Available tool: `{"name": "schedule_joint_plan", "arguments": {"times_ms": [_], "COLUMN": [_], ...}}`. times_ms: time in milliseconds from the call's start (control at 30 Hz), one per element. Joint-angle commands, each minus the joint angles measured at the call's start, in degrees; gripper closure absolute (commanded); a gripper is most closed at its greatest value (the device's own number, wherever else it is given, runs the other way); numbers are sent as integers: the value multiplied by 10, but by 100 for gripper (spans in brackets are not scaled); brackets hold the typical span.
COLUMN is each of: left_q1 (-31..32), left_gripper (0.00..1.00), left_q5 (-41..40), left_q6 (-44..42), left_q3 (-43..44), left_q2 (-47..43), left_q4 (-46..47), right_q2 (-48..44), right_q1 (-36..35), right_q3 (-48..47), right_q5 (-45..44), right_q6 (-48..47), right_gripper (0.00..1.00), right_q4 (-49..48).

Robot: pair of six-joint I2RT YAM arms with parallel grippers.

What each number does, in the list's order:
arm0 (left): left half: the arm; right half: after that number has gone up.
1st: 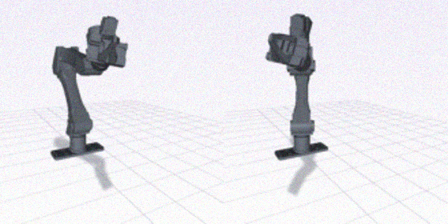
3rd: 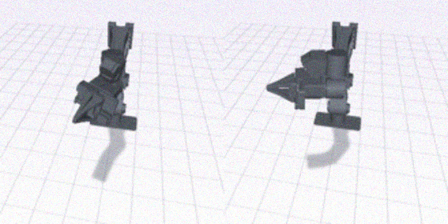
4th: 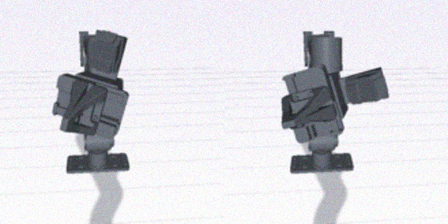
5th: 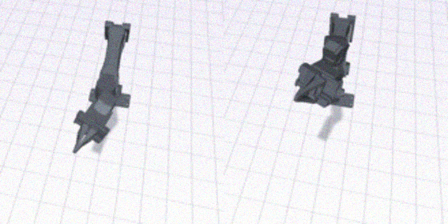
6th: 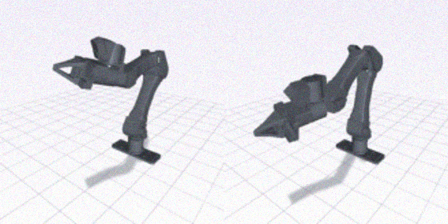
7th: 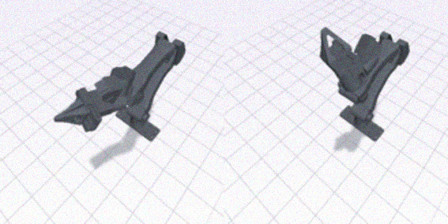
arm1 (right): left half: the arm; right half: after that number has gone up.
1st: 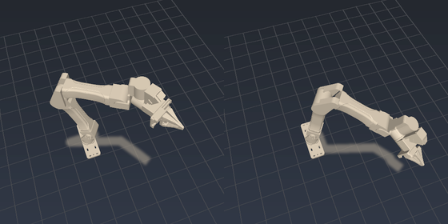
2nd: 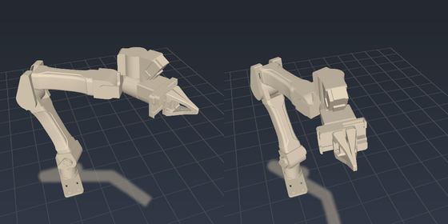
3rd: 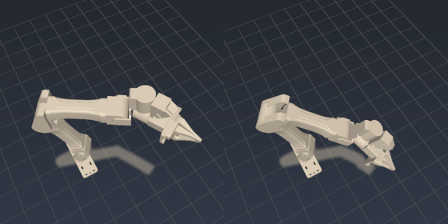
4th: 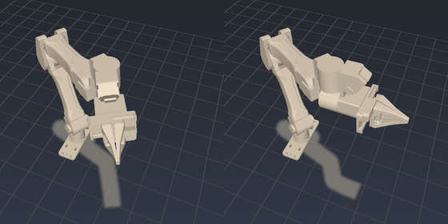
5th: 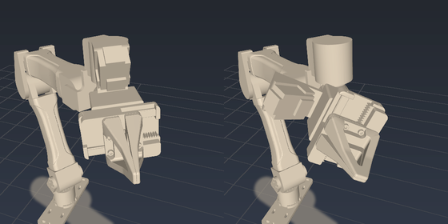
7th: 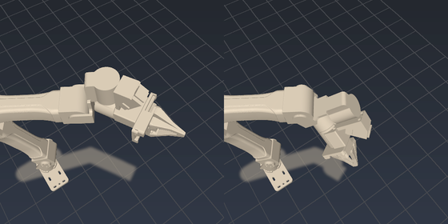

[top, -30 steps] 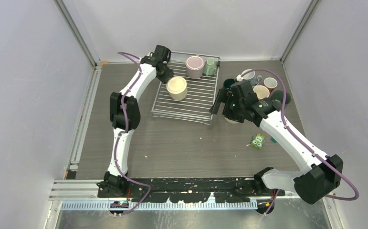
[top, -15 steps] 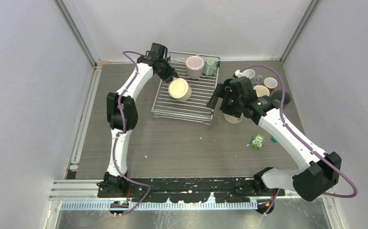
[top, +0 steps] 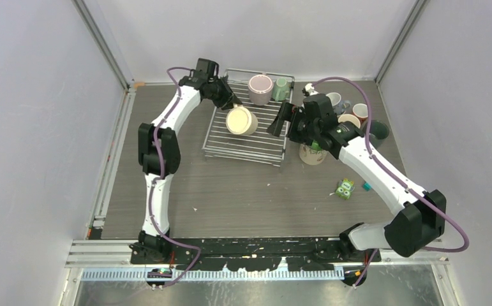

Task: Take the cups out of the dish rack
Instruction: Unload the cup from the dish rack.

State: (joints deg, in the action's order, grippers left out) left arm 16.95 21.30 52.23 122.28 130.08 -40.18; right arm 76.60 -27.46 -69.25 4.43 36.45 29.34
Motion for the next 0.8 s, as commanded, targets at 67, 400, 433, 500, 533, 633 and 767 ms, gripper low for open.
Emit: {"name": "schedule_joint_plan", "arguments": {"times_ms": [67, 400, 433, 500, 533, 633, 767], "left_q1": [-11, -19, -19, -20, -20, -21, -21], "left_gripper": [100, 100, 100, 100, 100, 100, 100], "left_q5": [91, 159, 168, 178, 184, 197, 206], "left_q6": [-26, -40, -41, -42, -40, -36, -36], "left_q3": [-57, -115, -119, -130, -137, -152, -156], "left_q2": [-80, -110, -112, -119, -123, -131, -132], "left_q4": [136, 255, 266, 288, 304, 335, 350], "right_q2": [12, 16, 15, 14, 12, 13, 22], "right_q1": [7, 16, 16, 18, 19, 27, 42], "right_q3": [-24, -22, -23, -25, -26, -29, -31], "right_q5": [19, 28, 30, 34, 35, 45, 69], "right_q6": [-25, -53, -57, -65, -67, -73, -70], "right_gripper": [0, 0, 0, 0, 0, 0, 0], "right_q4": [-49, -66, -67, -72, -73, -78, -90]}}
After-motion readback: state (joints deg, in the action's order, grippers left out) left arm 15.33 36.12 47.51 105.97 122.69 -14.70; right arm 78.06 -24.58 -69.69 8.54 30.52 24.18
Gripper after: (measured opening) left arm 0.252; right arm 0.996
